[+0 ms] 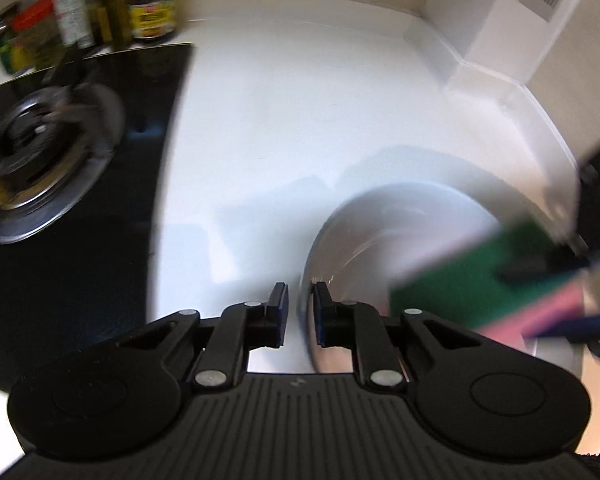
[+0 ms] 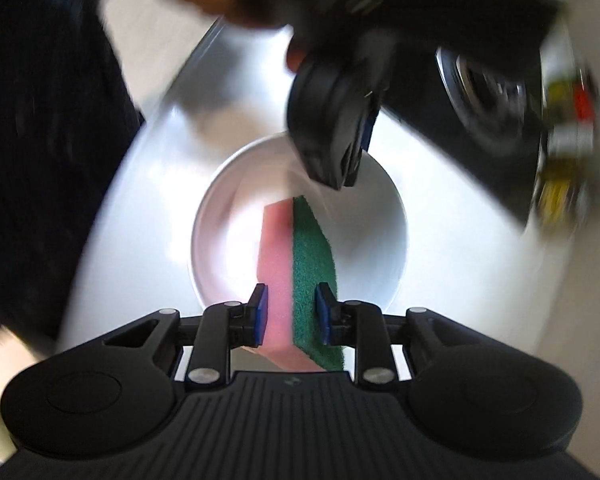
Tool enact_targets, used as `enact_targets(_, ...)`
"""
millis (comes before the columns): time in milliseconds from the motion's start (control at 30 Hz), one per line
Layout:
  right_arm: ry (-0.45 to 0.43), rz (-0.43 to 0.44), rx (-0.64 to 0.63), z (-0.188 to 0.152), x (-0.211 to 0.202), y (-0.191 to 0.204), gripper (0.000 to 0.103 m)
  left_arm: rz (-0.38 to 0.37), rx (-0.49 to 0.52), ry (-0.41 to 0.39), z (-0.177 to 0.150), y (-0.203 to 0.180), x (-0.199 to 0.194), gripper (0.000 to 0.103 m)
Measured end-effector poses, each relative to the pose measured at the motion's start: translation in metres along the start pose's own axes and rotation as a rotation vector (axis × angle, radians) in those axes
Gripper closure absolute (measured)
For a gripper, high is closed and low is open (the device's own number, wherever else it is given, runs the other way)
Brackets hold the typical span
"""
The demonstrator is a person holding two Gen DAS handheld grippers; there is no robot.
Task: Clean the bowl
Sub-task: 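Hold the bowl with the left gripper while the right gripper scrubs its inside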
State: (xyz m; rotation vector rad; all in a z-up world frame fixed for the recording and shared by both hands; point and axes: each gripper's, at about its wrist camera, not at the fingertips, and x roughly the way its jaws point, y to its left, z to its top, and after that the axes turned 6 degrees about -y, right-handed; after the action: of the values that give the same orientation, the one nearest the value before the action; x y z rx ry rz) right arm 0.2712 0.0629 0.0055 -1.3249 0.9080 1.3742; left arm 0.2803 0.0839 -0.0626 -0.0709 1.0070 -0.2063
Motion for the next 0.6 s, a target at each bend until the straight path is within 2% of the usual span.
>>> enact_targets(67, -0.057, 0.103, 0.222, -0.002, -0.007, -0.018, 0.080, 0.001, 0.037, 0.001, 0.005, -0.006, 0.003, 0.080)
enact_targets(100, -0.070, 0.104, 0.307, -0.006, -0.007, -0.026, 0.080, 0.001, 0.034, 0.016, 0.008, -0.006, 0.005, 0.081)
enact_targets(167, -0.074, 0.013, 0.329, -0.010, -0.006, -0.029, 0.079, -0.007, 0.018, 0.032, 0.010, -0.005, 0.003, 0.085)
enact_targets(200, -0.077, -0.027, 0.333, -0.012, -0.006, -0.029, 0.079, -0.007, 0.013, 0.033, 0.009, -0.005, 0.001, 0.086)
enact_targets(333, -0.104, -0.087, 0.179, -0.016, -0.009, -0.014, 0.076, 0.005, -0.037, 0.026, 0.004, 0.002, -0.014, 0.086)
enact_targets(433, -0.101, -0.067, 0.134, -0.020, -0.005, -0.008, 0.074, 0.016, -0.070, 0.022, -0.001, 0.005, -0.026, 0.087)
enact_targets(600, -0.051, -0.129, 0.090, -0.020, 0.022, -0.005, 0.076, 0.033, -0.104, 0.005, -0.015, 0.007, -0.045, 0.088)
